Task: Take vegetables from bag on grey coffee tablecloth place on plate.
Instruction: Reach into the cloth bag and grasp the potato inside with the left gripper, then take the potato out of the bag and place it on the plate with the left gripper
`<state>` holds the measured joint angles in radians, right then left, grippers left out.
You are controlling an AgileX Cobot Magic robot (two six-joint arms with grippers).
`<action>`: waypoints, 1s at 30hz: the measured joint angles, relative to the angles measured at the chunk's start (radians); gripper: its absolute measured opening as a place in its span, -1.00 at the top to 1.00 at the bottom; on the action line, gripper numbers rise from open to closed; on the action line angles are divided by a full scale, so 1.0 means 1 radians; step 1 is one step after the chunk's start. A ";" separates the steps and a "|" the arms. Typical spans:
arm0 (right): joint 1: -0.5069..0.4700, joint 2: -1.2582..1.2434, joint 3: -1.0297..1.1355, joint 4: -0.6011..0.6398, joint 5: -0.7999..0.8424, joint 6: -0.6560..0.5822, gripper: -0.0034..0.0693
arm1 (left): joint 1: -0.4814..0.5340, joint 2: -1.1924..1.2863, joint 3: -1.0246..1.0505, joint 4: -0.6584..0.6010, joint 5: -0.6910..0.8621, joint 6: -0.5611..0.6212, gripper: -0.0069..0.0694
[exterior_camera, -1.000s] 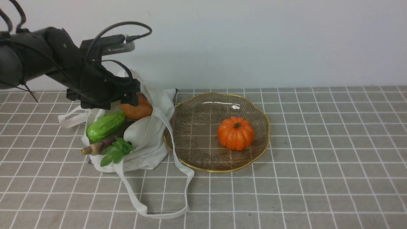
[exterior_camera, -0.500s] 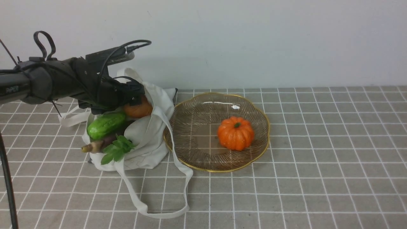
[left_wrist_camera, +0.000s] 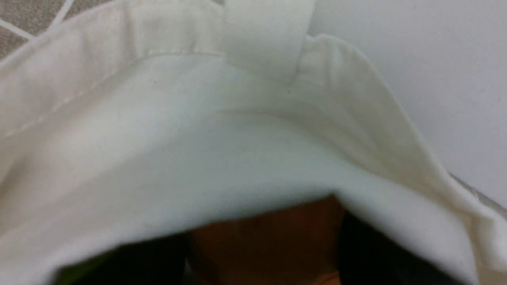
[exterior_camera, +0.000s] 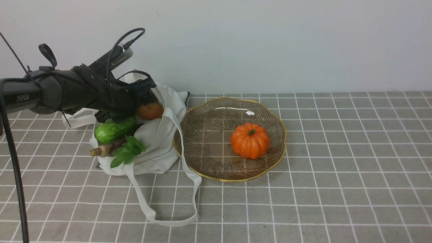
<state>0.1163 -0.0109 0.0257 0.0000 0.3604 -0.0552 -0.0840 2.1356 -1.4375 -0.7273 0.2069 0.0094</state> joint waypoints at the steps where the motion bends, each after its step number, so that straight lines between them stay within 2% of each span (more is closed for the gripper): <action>1: 0.000 0.000 0.000 0.000 0.000 0.000 0.95 | 0.000 0.002 0.000 -0.011 -0.002 0.000 -0.34; 8: 0.000 0.000 0.000 0.000 0.000 0.000 0.95 | 0.001 -0.011 0.000 0.005 0.037 0.034 -0.33; 12: 0.000 0.000 0.000 0.000 0.000 0.000 0.95 | 0.005 -0.072 0.008 0.127 0.189 0.092 -0.32; 16: 0.000 0.000 0.000 0.000 0.000 0.000 0.95 | 0.008 -0.147 0.010 0.218 0.282 0.095 -0.30; 24: 0.000 0.000 0.000 0.000 0.000 0.000 0.95 | 0.011 -0.405 0.010 0.525 0.430 0.004 -0.30; 30: 0.000 0.000 0.000 0.000 0.000 0.000 0.95 | 0.001 -0.543 0.010 0.575 0.609 -0.030 -0.30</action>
<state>0.1163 -0.0109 0.0257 0.0000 0.3604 -0.0552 -0.0828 1.5922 -1.4273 -0.1523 0.8160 -0.0201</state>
